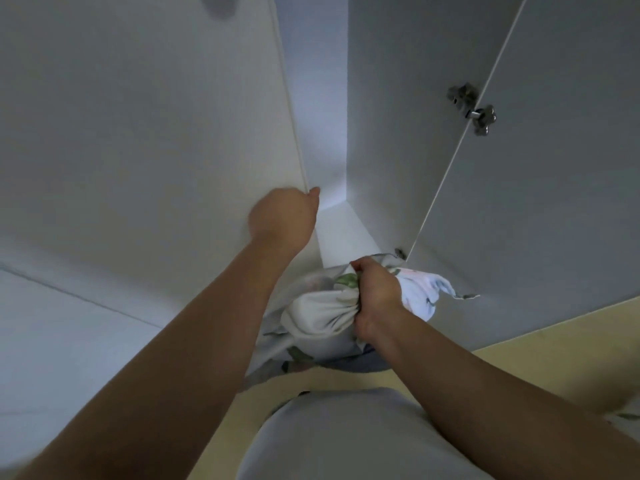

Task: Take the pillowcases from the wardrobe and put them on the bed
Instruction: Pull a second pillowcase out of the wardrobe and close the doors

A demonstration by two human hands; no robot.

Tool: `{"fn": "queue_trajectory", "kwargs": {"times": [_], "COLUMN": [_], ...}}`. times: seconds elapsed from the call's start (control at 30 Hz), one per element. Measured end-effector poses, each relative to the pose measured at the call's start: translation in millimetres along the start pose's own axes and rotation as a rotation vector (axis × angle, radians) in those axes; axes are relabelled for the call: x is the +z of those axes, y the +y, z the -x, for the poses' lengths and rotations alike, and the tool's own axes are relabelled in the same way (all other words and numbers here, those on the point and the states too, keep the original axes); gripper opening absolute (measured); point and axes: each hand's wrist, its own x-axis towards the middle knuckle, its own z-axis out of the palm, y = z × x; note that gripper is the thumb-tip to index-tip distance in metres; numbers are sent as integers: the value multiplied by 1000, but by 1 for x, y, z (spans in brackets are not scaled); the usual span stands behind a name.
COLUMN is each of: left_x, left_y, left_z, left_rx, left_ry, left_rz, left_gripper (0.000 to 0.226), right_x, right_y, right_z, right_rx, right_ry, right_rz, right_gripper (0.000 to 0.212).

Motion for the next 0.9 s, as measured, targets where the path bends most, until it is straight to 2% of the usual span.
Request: {"fn": "queue_trajectory", "kwargs": {"times": [0.2,0.33,0.4,0.53,0.67,0.8,0.9], "left_x": [10,0,-5,-12,-11,-14,-17], "left_y": [-28,-36,-38,-37,-35,-21,9], "left_z": [-11,-14,-16,-19,-19,-12,8], "left_rx": [355,540,575,570,584,552,674], "left_ry": [2,33,12,-49,-51,-143,-226], "left_rz": [-51,-143,-165,-185,-232,-203,-127], "left_gripper": [71,61,57,44,45,46,45], "right_x": [23,29,32,31,16,-3,-14], "right_y": [27,42,47,47,45,40,39], "right_z": [-4,-2,2,12,22,32,37], "right_rx": [-29,-64,-70,-70,-84,-62,-94], "right_ry": [213,272,284,300,309,357,360], "right_rz": [-161,-264,-314,-346,-301,-319,-348], "right_gripper": [20,20,28,25,21,18,19]}}
